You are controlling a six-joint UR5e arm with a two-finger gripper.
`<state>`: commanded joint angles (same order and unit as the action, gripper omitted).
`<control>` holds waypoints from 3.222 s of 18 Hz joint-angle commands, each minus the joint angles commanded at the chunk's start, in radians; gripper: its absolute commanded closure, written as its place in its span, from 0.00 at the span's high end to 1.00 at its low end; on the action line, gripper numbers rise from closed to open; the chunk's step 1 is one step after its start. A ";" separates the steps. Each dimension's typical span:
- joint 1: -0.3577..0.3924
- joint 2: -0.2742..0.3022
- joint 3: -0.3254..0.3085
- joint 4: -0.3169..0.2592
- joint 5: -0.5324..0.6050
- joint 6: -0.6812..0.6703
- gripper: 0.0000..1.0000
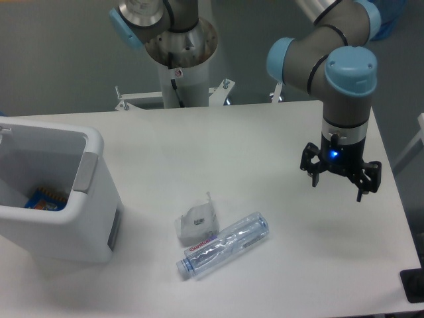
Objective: Place the trash in the trash can
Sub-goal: 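Move the open gripper over the white tissue and lower onto it, then close the gripper on the white tissue and lift it, then carry the tissue over the white bin and release it inside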
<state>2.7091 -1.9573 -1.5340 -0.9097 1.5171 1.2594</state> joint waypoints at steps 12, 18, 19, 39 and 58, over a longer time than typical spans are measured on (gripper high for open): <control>-0.093 0.077 -0.193 0.106 -0.092 -0.199 1.00; -0.233 0.080 -0.285 0.098 -0.090 -0.268 1.00; -0.253 0.084 -0.308 0.098 -0.087 -0.270 1.00; -0.328 0.017 -0.272 0.109 -0.097 -0.337 0.00; -0.262 0.199 -0.092 0.097 -0.558 -0.658 0.00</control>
<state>2.4467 -1.7582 -1.6260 -0.8130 0.9589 0.6015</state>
